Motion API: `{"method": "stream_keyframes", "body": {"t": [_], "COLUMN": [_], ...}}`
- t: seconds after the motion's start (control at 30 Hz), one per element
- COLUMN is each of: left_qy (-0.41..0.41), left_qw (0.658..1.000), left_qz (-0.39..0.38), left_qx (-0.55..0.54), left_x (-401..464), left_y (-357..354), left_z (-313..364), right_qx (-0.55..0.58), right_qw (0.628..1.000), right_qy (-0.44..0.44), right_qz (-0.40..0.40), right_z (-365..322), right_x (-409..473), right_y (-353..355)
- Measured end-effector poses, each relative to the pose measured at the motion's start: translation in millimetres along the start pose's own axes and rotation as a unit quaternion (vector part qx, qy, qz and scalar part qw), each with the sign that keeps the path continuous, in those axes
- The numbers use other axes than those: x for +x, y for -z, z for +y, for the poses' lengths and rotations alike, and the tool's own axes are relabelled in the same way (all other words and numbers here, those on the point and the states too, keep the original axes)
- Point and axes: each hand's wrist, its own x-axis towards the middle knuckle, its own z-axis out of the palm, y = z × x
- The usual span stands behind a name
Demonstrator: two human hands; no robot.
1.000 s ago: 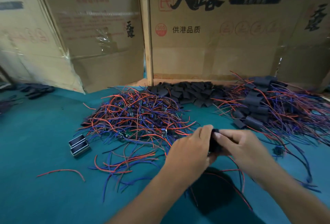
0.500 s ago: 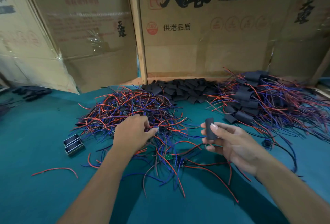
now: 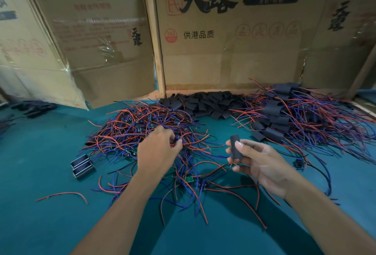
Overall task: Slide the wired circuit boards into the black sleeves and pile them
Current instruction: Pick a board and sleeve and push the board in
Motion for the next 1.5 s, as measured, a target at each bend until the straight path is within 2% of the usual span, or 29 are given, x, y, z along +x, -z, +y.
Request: {"method": "stream_keyframes", "body": {"t": [0.1,0.17,0.4,0.57,0.67,0.73,0.77,0.83,0.9,0.97,1.0,1.1,1.17,1.3,1.5], "left_qy": [-0.003,-0.015,-0.013,0.031,0.085,0.099,0.099,0.092,0.091,0.101,0.108,0.107,0.085,0.042,0.037], "left_qw": [0.988,0.973,0.949,0.916,0.878,0.851,0.839,0.825,0.815,0.790,0.770,0.724,0.726,0.747,0.752], "left_qz": [0.103,0.140,0.174,0.109,0.079,0.073,0.066,0.042,0.020,0.002,-0.010,-0.060,-0.092,-0.161,-0.187], "left_qx": [-0.116,-0.181,-0.264,-0.384,-0.464,-0.510,-0.531,-0.556,-0.572,-0.605,-0.629,-0.679,-0.676,-0.643,-0.631], "left_x": [-2,-5,-13,-13,-13,-13,-12,-14,-16,-18,-18,-20,-22,-24,-27], "left_y": [13,20,34,40,41,43,44,45,44,44,44,46,44,41,40], "left_z": [7,13,32,32,34,37,39,42,45,49,51,57,59,59,63], "right_qx": [0.009,0.015,0.008,-0.001,-0.022,-0.006,0.007,0.013,-0.024,-0.062,-0.065,0.002,0.058,0.211,0.265], "right_qw": [1.000,1.000,0.999,0.997,0.989,0.973,0.968,0.971,0.982,0.985,0.984,0.979,0.974,0.958,0.948], "right_qy": [0.015,0.024,0.049,0.072,0.066,0.061,0.063,0.083,0.112,0.128,0.130,0.098,0.085,0.075,0.110], "right_qz": [0.003,0.011,0.011,-0.010,-0.129,-0.221,-0.241,-0.224,-0.150,-0.099,-0.100,-0.179,-0.203,-0.178,-0.140], "right_z": [-1,-2,-4,-8,-10,-8,-7,-7,-11,-17,-19,-18,-15,-17,-29], "right_x": [1,1,1,-4,-13,-20,-22,-24,-23,-23,-24,-24,-21,-18,-16], "right_y": [1,2,2,0,-7,-14,-18,-27,-30,-26,-24,-23,-27,-32,-24]}}
